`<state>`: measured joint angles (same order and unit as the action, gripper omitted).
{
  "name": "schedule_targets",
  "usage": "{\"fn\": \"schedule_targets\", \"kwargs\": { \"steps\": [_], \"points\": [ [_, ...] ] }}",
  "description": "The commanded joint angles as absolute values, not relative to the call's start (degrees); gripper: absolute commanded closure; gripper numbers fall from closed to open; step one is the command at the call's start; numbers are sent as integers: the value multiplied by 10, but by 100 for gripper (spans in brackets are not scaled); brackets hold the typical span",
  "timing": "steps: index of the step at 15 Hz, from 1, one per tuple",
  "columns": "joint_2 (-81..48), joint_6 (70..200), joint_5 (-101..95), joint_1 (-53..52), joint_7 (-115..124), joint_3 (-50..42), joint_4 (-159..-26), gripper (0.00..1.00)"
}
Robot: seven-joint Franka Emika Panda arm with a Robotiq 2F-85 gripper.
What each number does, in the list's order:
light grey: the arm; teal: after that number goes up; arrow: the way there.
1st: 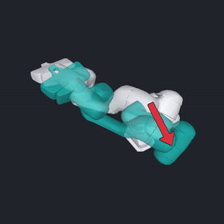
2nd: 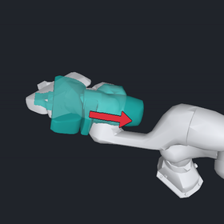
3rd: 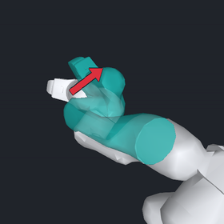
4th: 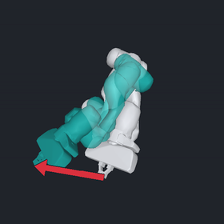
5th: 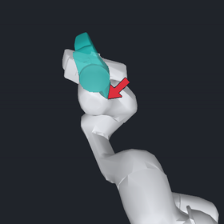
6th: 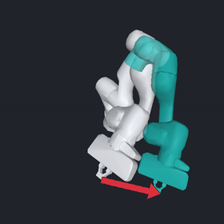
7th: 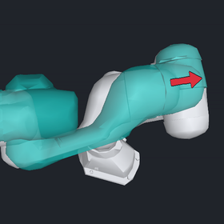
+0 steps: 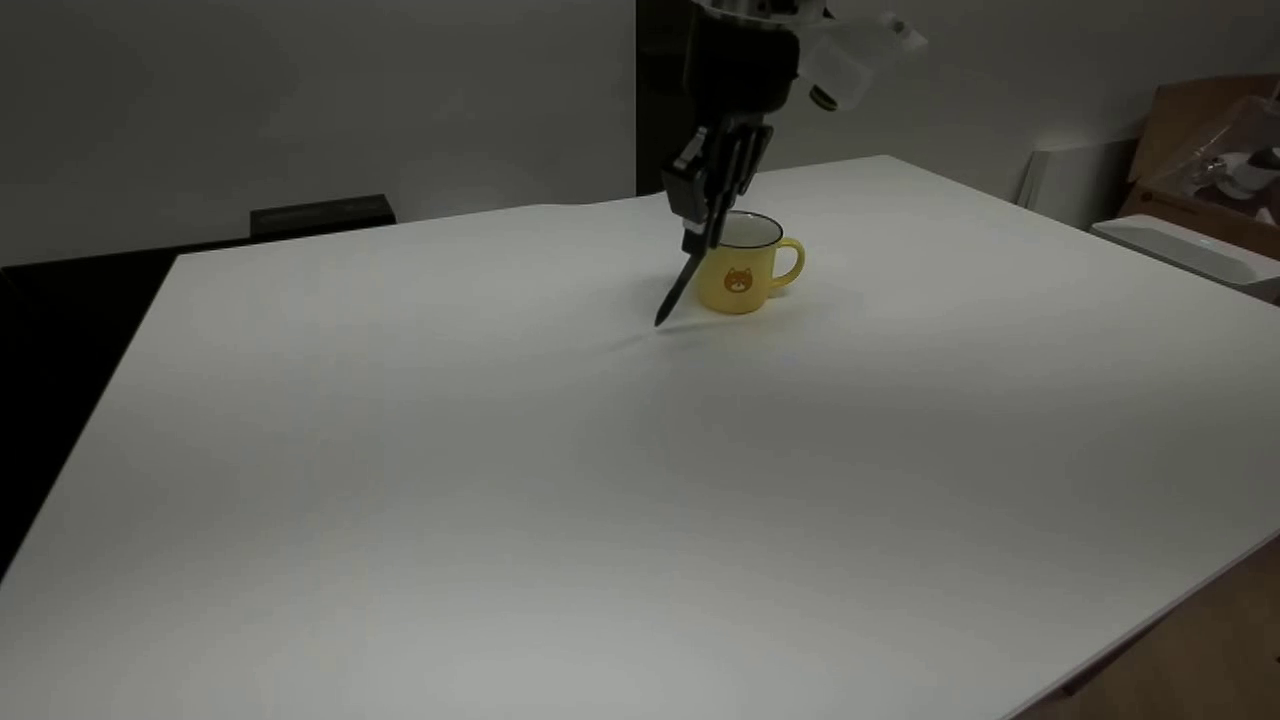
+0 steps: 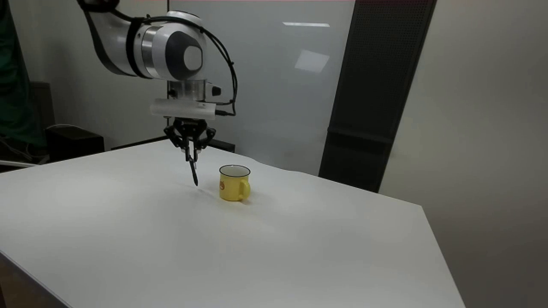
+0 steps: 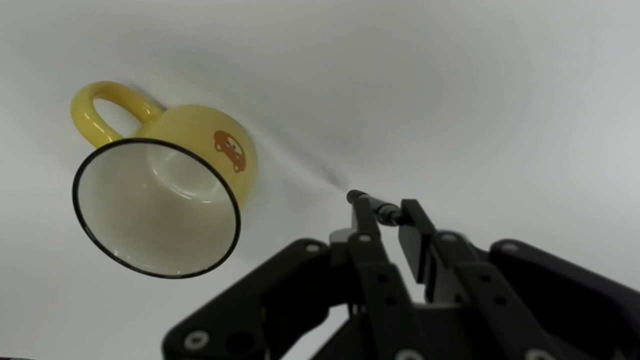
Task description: Take the pen out of the cup and put it on the table
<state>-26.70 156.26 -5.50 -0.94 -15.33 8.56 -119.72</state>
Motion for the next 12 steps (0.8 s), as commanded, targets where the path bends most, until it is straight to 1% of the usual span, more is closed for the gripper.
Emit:
{"fn": "schedule_targets", "kwargs": {
  "steps": [1,4,9,12],
  "points": [
    [-261,1565,-32,14,-188,99,-1212,95],
    [-268,1569,-8,38,-222,116,-1214,95],
    [-291,1585,113,151,-392,221,-1208,95],
    [-298,1574,134,173,-450,224,-1209,95]
  ]
}}
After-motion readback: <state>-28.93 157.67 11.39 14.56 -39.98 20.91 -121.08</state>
